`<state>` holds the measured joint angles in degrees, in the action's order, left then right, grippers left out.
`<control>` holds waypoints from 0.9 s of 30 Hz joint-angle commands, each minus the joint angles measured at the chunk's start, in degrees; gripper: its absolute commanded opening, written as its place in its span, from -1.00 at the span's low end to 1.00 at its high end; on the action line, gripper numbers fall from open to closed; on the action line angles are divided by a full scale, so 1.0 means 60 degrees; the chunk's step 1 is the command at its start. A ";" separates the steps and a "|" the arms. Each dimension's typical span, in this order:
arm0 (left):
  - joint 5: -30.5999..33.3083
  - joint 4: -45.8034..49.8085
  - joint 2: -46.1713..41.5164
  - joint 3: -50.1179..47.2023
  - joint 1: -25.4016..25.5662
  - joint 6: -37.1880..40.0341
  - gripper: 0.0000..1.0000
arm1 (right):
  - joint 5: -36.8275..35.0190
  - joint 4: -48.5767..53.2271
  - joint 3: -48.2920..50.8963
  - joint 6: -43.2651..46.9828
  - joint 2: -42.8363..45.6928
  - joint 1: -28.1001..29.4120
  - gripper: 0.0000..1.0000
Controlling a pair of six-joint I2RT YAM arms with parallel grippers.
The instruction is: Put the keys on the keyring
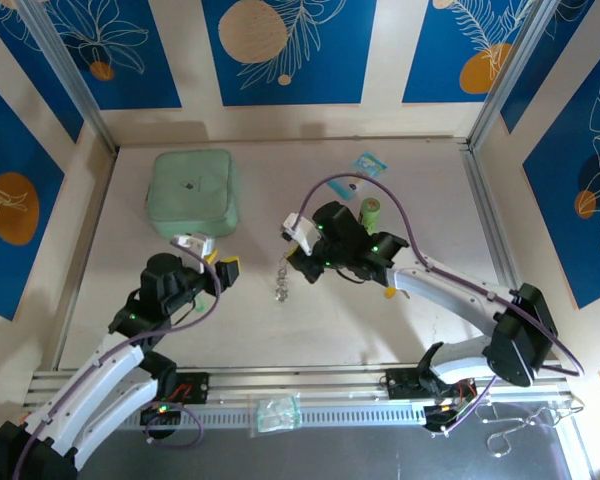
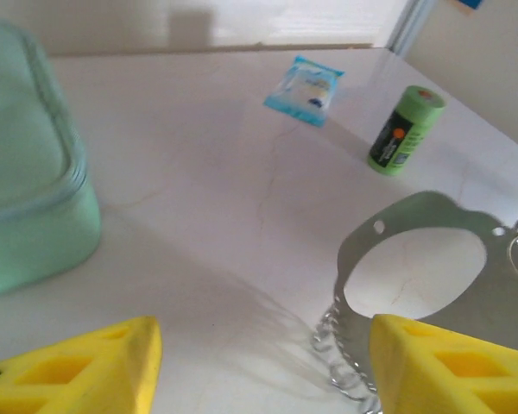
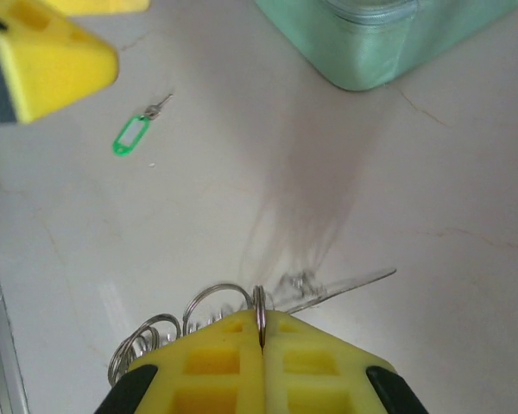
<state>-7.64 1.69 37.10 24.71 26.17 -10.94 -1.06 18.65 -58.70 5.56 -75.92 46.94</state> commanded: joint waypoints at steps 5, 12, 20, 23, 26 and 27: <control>-0.2106 -0.0396 0.0939 0.1418 0.0189 0.3066 0.18 | 0.2657 -0.1899 0.1254 0.1739 0.1540 -0.0542 -1.00; -0.5062 0.0130 0.2749 0.2330 0.0286 0.3493 0.11 | 0.2564 -0.2136 0.1527 0.2120 0.1835 -0.0601 -1.00; -0.7721 -0.0758 0.3873 0.2077 0.0296 0.2031 0.12 | 0.3207 -0.2202 0.1637 0.2786 0.1800 -0.0514 -1.00; -0.8248 -0.1041 0.4103 0.1923 0.0324 0.1755 0.07 | 0.3421 -0.2255 0.1685 0.3049 0.1770 -0.0470 -1.00; -0.8544 -0.1081 0.4278 0.1882 0.0354 0.1678 0.04 | 0.3307 -0.2349 0.1683 0.3112 0.1705 -0.0413 -1.00; -0.8638 -0.1086 0.4336 0.1866 0.0369 0.1651 0.03 | 0.3237 -0.2381 0.1683 0.3123 0.1689 -0.0372 -1.00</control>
<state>-53.30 -2.72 62.43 36.64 27.68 0.40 16.78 6.79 -48.95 22.39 -65.80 44.03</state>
